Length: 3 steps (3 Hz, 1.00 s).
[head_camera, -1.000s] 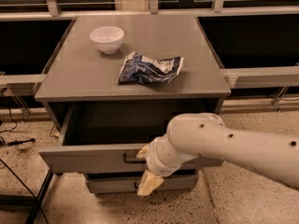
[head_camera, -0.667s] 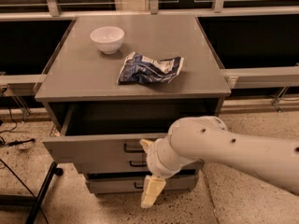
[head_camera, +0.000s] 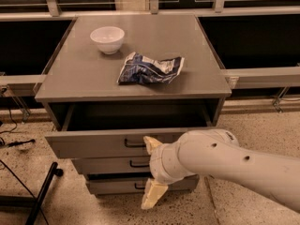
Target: Open top drawer
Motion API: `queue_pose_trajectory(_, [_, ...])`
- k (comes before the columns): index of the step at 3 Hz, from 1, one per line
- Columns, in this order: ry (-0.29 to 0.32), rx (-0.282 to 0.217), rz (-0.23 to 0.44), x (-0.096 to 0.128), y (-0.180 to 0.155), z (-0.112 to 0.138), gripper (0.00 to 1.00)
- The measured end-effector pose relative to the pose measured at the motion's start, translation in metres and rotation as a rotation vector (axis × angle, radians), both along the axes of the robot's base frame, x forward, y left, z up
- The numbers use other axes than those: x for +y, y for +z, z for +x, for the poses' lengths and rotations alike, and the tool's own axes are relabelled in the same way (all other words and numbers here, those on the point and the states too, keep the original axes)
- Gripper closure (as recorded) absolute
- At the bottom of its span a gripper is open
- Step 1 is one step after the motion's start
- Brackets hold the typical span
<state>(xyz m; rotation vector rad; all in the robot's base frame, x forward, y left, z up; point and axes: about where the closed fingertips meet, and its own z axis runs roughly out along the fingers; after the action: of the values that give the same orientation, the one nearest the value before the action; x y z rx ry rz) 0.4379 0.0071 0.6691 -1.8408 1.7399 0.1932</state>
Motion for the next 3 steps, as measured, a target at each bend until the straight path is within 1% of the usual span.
queue_pose_trajectory(1, [0.003,-0.001,-0.004,0.000,0.001,0.000,0.00])
queue_pose_trajectory(2, [0.011,0.010,-0.035,0.002,0.005,0.004,0.00])
queue_pose_trajectory(3, [0.024,0.038,-0.086,0.003,0.013,0.017,0.00])
